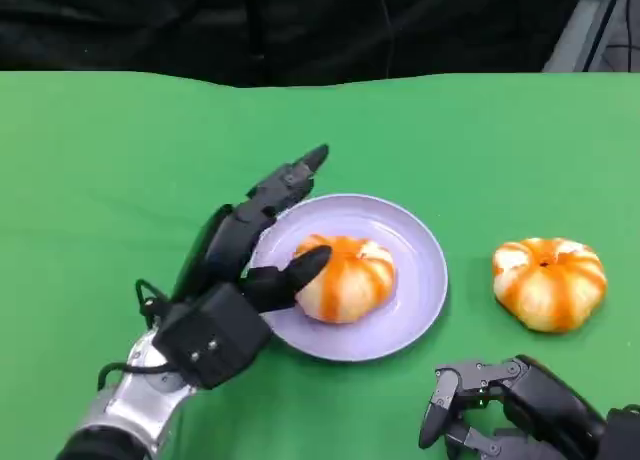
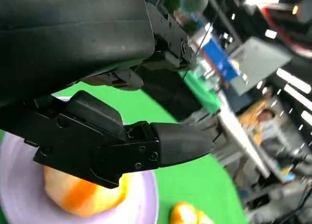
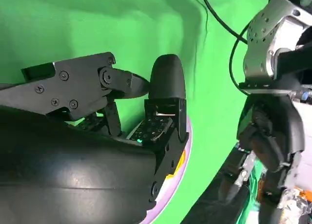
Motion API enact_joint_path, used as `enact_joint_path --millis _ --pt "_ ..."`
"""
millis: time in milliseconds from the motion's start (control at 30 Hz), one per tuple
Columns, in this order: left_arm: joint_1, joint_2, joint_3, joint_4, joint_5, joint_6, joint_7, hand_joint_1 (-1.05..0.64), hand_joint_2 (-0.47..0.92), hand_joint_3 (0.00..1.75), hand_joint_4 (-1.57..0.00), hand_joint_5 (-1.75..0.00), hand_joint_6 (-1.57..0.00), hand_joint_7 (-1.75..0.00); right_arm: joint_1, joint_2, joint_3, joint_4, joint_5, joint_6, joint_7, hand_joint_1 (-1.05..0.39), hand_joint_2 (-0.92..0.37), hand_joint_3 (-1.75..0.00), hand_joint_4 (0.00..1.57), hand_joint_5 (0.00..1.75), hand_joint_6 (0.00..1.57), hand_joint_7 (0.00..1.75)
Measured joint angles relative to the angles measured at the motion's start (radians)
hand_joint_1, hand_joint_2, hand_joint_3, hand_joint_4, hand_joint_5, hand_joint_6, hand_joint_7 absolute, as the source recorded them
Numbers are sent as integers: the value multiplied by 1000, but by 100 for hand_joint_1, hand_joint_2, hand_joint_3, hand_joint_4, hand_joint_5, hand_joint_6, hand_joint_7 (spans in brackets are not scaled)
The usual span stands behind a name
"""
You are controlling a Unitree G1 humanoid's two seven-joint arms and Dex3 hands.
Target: Grasp the bread from the table and place it into the plate.
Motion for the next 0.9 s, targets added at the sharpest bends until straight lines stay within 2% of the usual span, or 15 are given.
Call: enact_joint_path --millis 467,633,767,900 --pt "93 -7 86 -113 -151 -41 -93 -66 92 38 -63 -2 -43 0 -2 0 0 10 1 -7 7 -10 -92 -47 71 155 79 107" --pt "130 -9 118 -124 -210 -74 -136 -66 92 34 -66 -2 -42 0 -2 0 0 10 1 -10 7 -9 -92 -47 71 156 79 107" --pt "146 -21 141 -130 -257 -75 -172 -60 92 26 -70 -3 -44 -1 -3 0 0 10 1 -10 8 -8 -92 -47 71 156 79 107" --pt "148 -52 173 -130 -381 -108 -265 -54 92 19 -73 -3 -45 -1 -3 0 0 5 -1 -9 6 -7 -92 -47 70 157 79 107"
